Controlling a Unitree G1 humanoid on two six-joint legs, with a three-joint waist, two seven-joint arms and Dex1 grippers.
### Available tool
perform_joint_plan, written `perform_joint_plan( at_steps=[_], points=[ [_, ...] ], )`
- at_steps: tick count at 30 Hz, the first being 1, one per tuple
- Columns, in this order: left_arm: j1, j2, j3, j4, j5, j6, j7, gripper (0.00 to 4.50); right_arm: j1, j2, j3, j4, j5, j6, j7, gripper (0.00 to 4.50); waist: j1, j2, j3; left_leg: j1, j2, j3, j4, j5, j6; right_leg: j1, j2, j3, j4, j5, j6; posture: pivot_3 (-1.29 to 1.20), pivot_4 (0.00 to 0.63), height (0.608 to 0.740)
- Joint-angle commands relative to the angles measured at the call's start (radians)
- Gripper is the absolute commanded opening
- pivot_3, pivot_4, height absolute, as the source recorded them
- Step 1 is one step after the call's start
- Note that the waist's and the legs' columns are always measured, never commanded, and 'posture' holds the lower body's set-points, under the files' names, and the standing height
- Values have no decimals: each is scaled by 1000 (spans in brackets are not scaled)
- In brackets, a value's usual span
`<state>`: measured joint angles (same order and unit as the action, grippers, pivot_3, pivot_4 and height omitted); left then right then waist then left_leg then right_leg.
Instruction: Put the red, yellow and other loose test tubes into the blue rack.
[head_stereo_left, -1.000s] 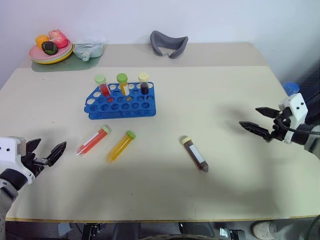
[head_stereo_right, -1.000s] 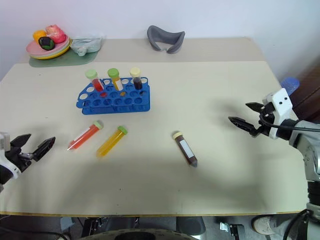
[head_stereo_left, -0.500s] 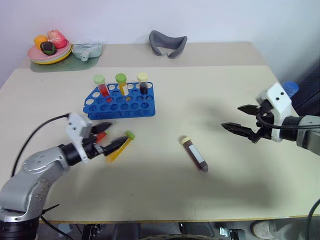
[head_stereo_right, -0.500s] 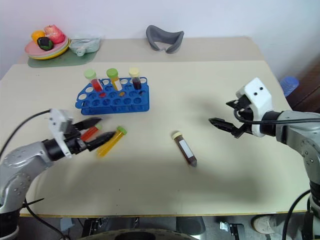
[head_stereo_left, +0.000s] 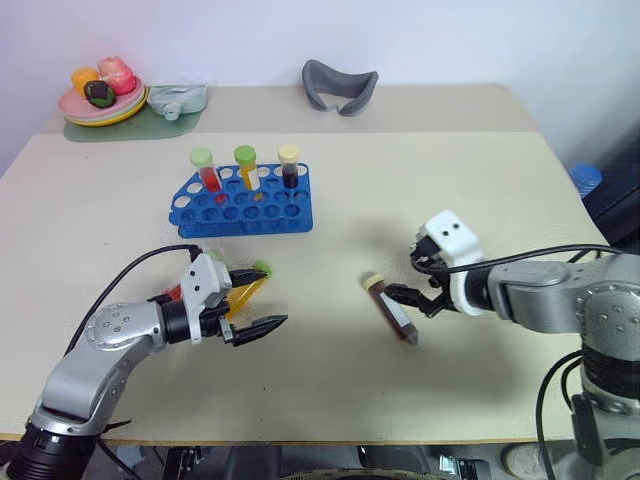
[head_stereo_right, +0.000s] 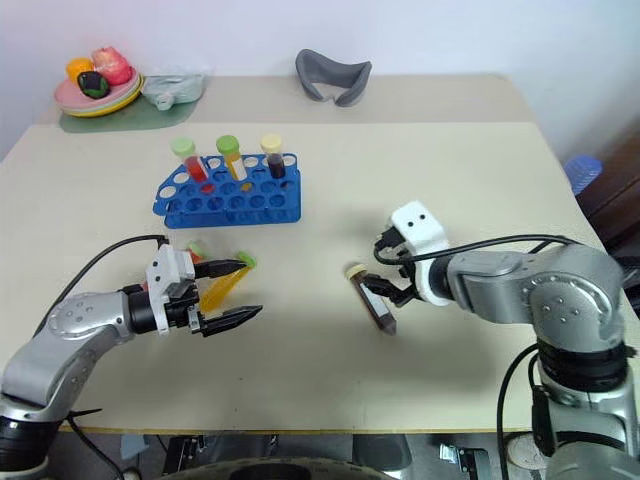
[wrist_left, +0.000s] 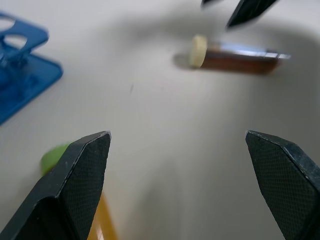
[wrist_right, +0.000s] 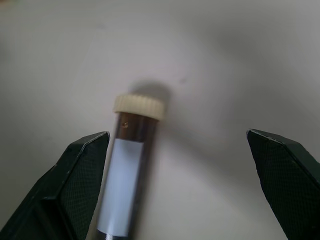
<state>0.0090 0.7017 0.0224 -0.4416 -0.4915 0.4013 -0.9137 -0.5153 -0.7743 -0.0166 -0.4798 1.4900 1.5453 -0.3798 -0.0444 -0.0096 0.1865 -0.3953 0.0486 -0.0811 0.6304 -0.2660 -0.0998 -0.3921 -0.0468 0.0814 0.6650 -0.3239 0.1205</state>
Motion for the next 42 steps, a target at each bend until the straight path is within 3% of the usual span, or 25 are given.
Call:
perform_joint_plan(
  at_steps=[1, 5, 9, 17, 25, 28, 33, 42],
  points=[
    [15, -9, -2, -26, 11, -33, 1, 4394, -69, -147, 196, 30, 435, -250, -335, 4500, -2, 0, 1, 0, 0, 0, 0, 0, 0, 0, 0, 0, 0, 0, 0, 0, 150, 740],
    [18, -19, -10, -29, 21, -40, 7, 4394, -116, -158, 353, 54, 482, -380, -451, 4500, -4, -1, 0, 0, 1, 0, 0, 0, 1, 0, 1, 0, 0, 0, 0, 0, 150, 740],
    [23, -23, -2, -34, 22, -41, 11, 4394, -152, -126, 432, 99, 482, -428, -526, 4500, 0, -1, 0, -1, 1, 0, 1, 0, 1, 0, 1, 0, 0, 0, 0, 0, 150, 740],
    [50, -17, 4, -55, 19, -44, 8, 4394, -204, -64, 502, 185, 482, -414, -627, 4500, 0, 0, 0, -2, 1, -1, 0, 0, 1, -2, 1, 0, 0, 0, 0, 0, 150, 740],
    [67, -2, 11, -71, 11, -39, -10, 4394, -216, -73, 524, 212, 482, -379, -645, 4500, 1, 0, 0, -2, 1, -1, 0, 0, 1, -2, 1, 0, 0, 0, 0, 0, 150, 740],
    [68, -1, 10, -69, 14, -41, -10, 4500, -224, -80, 533, 215, 482, -364, -635, 3696, 1, 0, 0, -2, 1, -1, 0, 0, 1, -2, 1, 0, 0, 0, 0, 0, 150, 740],
    [70, -5, 5, -68, 18, -44, -6, 4500, -249, -88, 553, 215, 482, -336, -602, 1208, -2, 0, 0, -2, 1, -1, 0, -1, 1, -2, 1, 0, 0, 0, 0, 0, 150, 740],
    [61, -10, 0, -61, 22, -47, 1, 4500, -295, -106, 570, 251, 482, -305, -576, 1208, -1, 0, 0, -2, 1, -1, 0, -1, 1, -2, 1, 0, 0, 0, 0, 0, 150, 740]
  ],
)
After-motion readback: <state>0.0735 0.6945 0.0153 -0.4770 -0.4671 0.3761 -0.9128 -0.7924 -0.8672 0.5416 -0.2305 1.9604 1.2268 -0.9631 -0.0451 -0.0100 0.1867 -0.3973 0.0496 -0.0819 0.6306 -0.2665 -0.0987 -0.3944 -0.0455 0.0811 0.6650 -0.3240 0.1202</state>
